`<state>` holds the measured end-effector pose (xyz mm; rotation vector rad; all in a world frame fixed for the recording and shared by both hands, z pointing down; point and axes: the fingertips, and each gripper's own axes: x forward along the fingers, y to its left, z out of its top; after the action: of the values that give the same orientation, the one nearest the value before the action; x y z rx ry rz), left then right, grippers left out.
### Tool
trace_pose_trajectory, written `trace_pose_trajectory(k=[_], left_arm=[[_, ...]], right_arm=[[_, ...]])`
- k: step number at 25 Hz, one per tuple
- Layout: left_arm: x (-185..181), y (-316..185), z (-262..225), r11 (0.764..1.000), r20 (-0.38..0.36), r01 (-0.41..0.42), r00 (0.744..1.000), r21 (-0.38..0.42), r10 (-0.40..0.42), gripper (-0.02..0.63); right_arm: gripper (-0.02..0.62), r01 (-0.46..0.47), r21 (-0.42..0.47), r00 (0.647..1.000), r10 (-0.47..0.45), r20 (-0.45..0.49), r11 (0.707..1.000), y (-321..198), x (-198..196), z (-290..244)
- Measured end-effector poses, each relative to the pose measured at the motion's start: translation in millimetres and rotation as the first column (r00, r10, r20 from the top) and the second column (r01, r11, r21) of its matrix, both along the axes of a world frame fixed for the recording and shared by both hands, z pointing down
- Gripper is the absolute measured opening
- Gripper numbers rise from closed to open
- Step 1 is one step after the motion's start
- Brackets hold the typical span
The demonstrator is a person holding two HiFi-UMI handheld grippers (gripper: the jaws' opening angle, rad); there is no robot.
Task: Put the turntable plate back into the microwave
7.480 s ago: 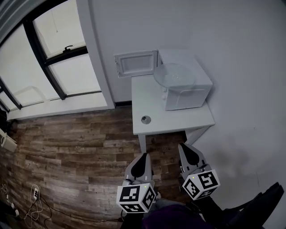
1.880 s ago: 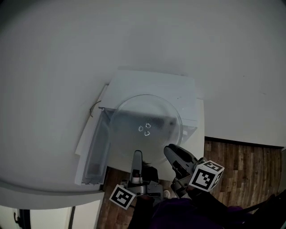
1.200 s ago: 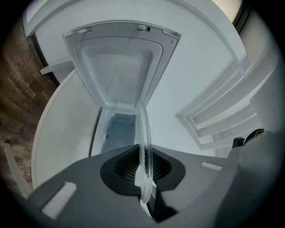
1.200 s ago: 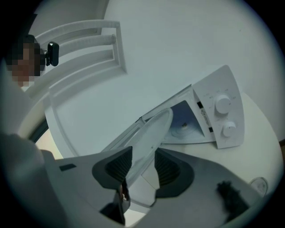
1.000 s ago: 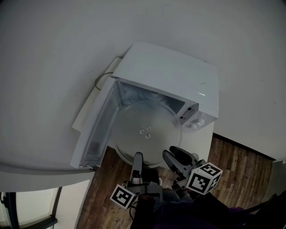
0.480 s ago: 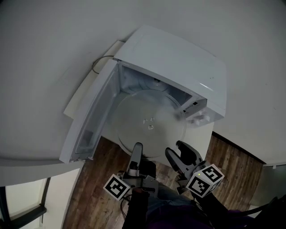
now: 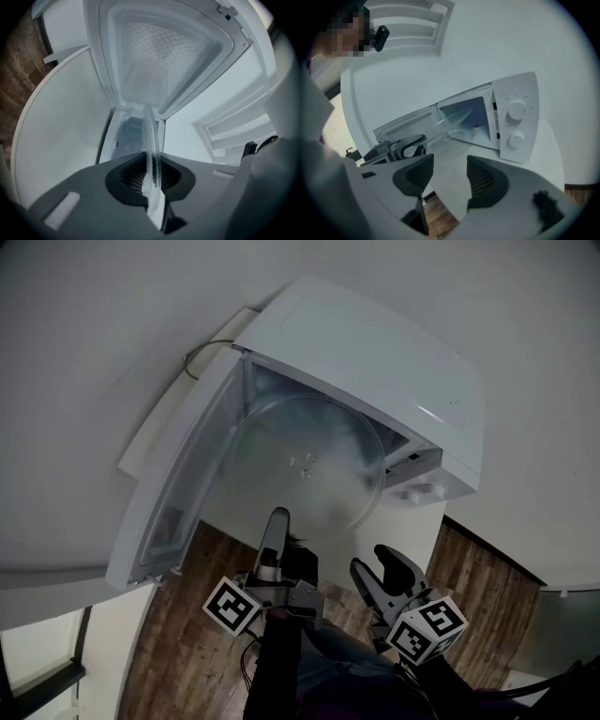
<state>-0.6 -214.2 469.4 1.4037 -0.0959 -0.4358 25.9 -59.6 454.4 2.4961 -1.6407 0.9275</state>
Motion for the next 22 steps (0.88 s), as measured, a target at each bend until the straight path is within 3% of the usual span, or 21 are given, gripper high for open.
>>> trace_pose_trajectory(k=[3, 6, 7, 8, 9, 22], left_arm=[[17, -12, 5, 0.999, 0.042, 0.003, 0.999, 0.055, -0.005, 0.038], [36, -16, 15, 0.998, 0.056, -0.012, 0.998, 0.056, 0.009, 0.039], [43, -18, 18, 0.998, 0.06, -0.015, 0.998, 0.054, 0.012, 0.04], [50, -19, 21, 0.998, 0.066, -0.018, 0.998, 0.054, 0.014, 0.041], [57, -21, 24, 0.998, 0.072, -0.021, 0.997, 0.054, 0.017, 0.041], [136, -33, 33, 0.996, 0.108, -0.045, 0.993, 0.076, 0.037, 0.041]], right_arm=[[0.229, 0.041, -0.016, 0.999, -0.041, -0.003, 0.999, -7, -8, 3], [0.217, 0.079, -0.045, 0.996, -0.08, -0.03, 0.996, -13, -14, 5], [0.166, 0.08, -0.057, 0.995, -0.083, -0.047, 0.995, -14, -14, 5], [0.074, 0.078, -0.069, 0.995, -0.082, -0.062, 0.995, -14, -14, 5], [0.036, 0.076, -0.08, 0.994, -0.082, -0.073, 0.994, -14, -13, 6], [0.009, 0.112, -0.162, 0.988, -0.127, -0.085, 0.98, -1, -5, 21]])
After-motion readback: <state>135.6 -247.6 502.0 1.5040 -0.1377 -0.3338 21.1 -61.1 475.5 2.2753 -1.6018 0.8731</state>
